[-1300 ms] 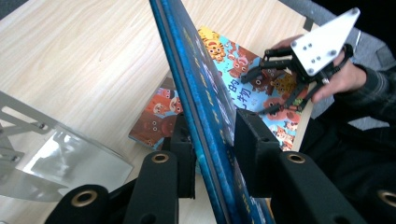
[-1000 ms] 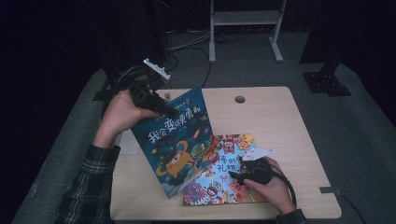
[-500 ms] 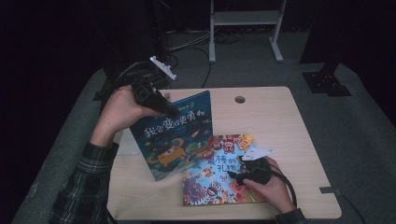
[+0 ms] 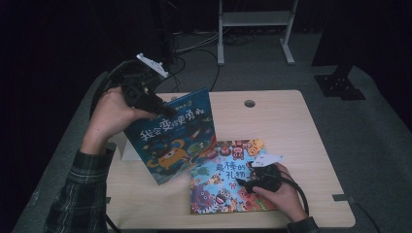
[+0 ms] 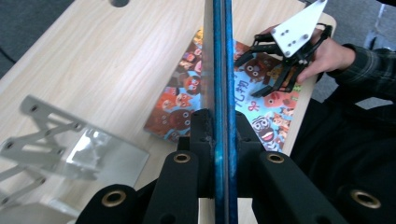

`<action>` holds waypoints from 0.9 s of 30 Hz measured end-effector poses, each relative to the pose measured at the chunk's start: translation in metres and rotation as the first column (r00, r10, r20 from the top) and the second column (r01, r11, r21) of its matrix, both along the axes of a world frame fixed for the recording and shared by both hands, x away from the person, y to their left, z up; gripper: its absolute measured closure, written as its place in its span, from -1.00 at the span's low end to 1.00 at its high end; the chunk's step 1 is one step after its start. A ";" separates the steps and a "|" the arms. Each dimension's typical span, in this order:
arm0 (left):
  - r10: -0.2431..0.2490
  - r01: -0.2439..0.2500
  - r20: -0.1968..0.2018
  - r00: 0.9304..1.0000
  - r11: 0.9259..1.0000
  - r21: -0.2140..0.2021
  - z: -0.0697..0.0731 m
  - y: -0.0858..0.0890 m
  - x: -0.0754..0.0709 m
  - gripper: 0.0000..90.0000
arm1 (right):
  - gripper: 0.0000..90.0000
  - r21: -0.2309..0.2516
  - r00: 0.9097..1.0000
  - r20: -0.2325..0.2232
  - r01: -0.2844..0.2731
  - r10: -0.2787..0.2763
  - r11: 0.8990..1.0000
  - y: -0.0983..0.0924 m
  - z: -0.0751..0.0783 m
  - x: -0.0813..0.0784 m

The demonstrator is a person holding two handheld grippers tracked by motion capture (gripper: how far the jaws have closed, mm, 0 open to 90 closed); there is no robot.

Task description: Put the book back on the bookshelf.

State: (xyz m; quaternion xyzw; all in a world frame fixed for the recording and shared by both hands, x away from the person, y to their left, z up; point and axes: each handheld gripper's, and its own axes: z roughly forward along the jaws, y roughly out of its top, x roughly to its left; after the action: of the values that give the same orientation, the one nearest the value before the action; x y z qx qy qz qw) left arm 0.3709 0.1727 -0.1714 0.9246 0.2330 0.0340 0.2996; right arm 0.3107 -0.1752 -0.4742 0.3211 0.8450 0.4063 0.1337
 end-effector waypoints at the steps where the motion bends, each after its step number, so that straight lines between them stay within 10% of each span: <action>1: 0.014 -0.014 0.006 1.000 1.000 0.001 0.000 0.003 -0.001 0.83 | -0.59 -0.002 1.000 0.001 -0.001 0.001 1.000 0.000 0.000 0.000; 15: 0.153 -0.153 0.000 0.988 0.988 -0.010 -0.003 0.074 -0.014 0.83 | -0.59 0.002 1.000 0.000 -0.003 0.003 1.000 0.000 0.000 0.000; 27: 0.280 -0.280 -0.001 0.960 0.960 0.009 -0.015 0.128 -0.027 0.83 | -0.59 0.002 1.000 -0.001 -0.003 0.003 1.000 0.000 0.000 0.000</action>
State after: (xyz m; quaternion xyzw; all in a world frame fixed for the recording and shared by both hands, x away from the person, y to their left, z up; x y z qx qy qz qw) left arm 0.3443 0.3008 -0.1861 0.8837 0.3615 0.0758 0.2875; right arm 0.3107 -0.1756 -0.4746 0.3202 0.8450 0.4074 0.1324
